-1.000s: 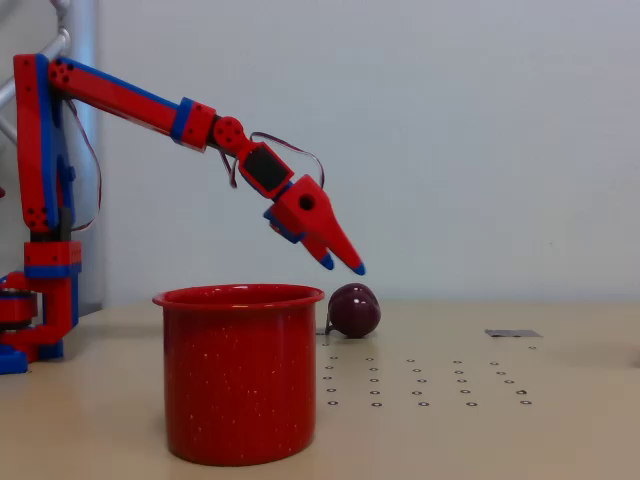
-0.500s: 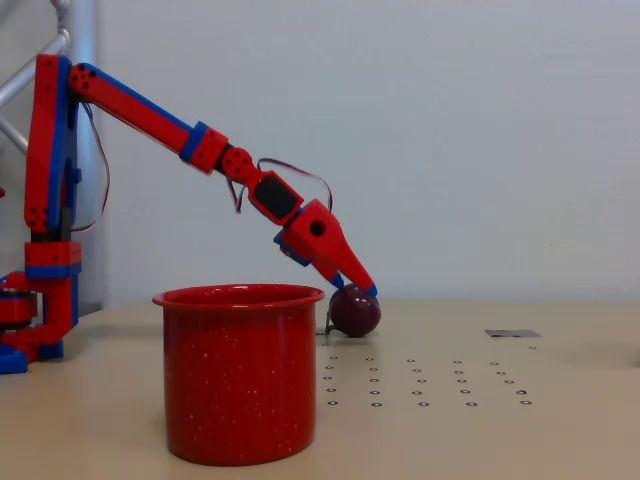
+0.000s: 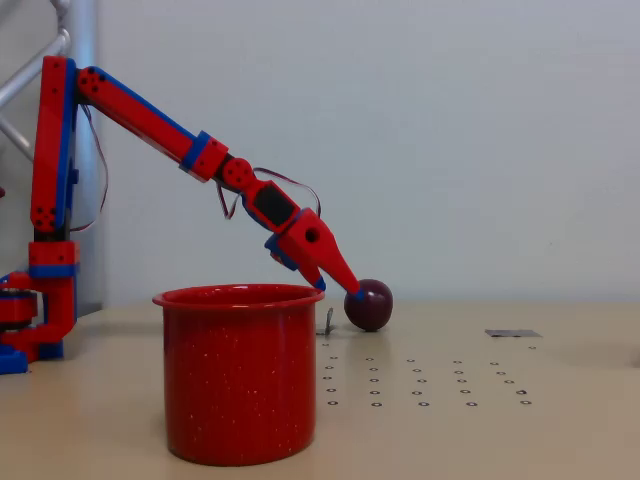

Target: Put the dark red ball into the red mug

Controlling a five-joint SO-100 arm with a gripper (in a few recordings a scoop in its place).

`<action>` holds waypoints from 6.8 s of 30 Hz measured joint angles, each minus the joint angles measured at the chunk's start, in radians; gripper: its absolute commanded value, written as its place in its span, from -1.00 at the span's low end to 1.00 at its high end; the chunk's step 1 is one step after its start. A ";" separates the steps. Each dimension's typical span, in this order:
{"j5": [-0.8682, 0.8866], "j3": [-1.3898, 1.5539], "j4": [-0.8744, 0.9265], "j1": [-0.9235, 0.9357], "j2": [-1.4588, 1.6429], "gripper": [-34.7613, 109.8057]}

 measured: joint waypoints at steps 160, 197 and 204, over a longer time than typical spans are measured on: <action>-0.057 -0.988 0.359 -0.061 -0.660 -0.08; 0.373 -1.198 0.979 -0.051 -0.629 -0.15; 0.509 -1.301 1.215 -0.049 -0.403 -0.15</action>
